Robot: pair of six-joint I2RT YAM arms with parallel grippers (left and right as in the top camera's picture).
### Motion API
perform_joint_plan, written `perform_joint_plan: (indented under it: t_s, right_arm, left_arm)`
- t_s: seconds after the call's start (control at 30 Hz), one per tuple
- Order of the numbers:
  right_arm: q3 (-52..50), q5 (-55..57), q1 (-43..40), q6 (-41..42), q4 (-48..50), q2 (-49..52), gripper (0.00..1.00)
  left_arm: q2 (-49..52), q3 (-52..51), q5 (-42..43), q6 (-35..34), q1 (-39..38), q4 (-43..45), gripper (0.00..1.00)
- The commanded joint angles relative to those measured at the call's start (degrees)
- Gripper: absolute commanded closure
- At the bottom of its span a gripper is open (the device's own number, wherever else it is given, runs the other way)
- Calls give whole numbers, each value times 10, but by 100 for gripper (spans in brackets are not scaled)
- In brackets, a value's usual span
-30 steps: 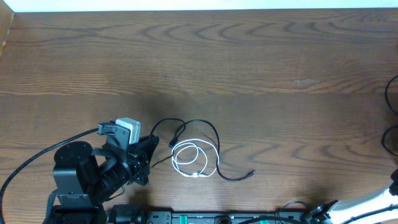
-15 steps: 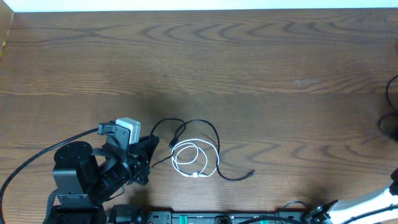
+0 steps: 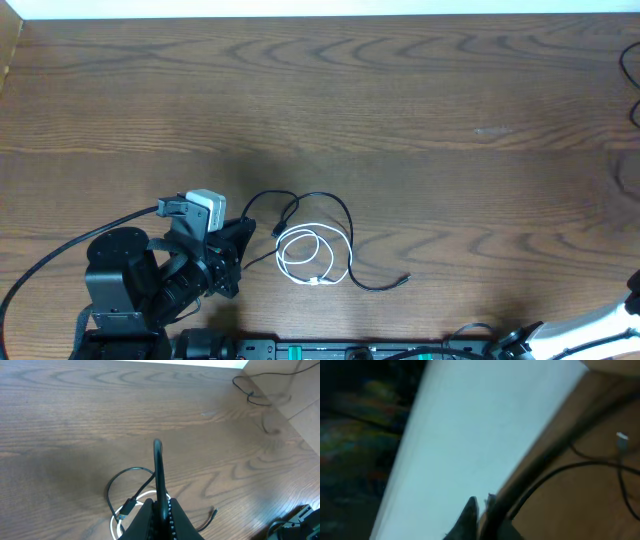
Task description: Untangle cables
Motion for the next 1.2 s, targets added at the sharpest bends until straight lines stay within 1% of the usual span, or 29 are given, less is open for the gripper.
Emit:
perform_joint_plan:
  t_s: [0.0, 0.03, 0.1, 0.17, 0.2, 0.3, 0.4, 0.5, 0.57, 0.63, 0.7, 0.77, 0.87, 0.9, 0.93, 1.0, 1.03, 1.1, 1.17]
  right_arm:
    - [7, 4, 2, -18, -44, 2, 71]
    - [5, 16, 3, -25, -61, 2, 57]
    - [2, 43, 6, -54, -99, 2, 36]
    - [2, 77, 10, -84, -140, 2, 10]
    - [2, 101, 13, -103, -167, 2, 5]
    - [2, 147, 22, -130, -215, 2, 4]
    - [2, 172, 35, -139, -249, 2, 4]
    - [1, 198, 65, -167, -306, 2, 4]
    - [1, 199, 88, -223, -335, 2, 3]
    - [1, 199, 117, -308, -363, 2, 3]
    - [0, 206, 144, -376, -380, 2, 3]
    - [-2, 256, 181, -415, -392, 2, 1]
    - [-10, 292, 221, -445, -401, 2, 1]
    - [-15, 293, 232, -455, -401, 3, 2]
    - [-23, 293, 245, -466, -401, 3, 9]
    - [-40, 293, 265, -483, -398, 3, 19]
    - [-53, 293, 276, -493, -393, 3, 20]
    - [-85, 293, 297, -521, -384, 3, 20]
    - [-117, 293, 314, -539, -379, 3, 16]
  left_arm:
    - [-1, 4, 4, 10, 2, -1, 92]
    - [-1, 4, 4, 10, 2, -1, 92]
    - [-1, 4, 4, 10, 2, -1, 92]
    - [-1, 4, 4, 10, 2, -1, 92]
    - [-1, 4, 4, 10, 2, -1, 92]
    - [-1, 4, 4, 10, 2, -1, 92]
    - [-1, 4, 4, 10, 2, -1, 92]
    - [-1, 4, 4, 10, 2, -2, 92]
    - [-1, 4, 4, 10, 2, -2, 93]
    - [-1, 4, 4, 10, 2, -1, 92]
    - [-1, 4, 4, 10, 2, -1, 92]
    - [-1, 4, 4, 10, 2, -2, 92]
    - [-1, 4, 4, 10, 2, -3, 92]
    - [-1, 4, 4, 10, 2, -3, 92]
    - [-1, 4, 4, 10, 2, -3, 91]
    - [-1, 4, 4, 10, 2, -3, 87]
    - [-1, 4, 4, 10, 2, -3, 83]
    - [-1, 4, 4, 10, 2, -8, 69]
    - [-1, 4, 4, 10, 2, -14, 62]
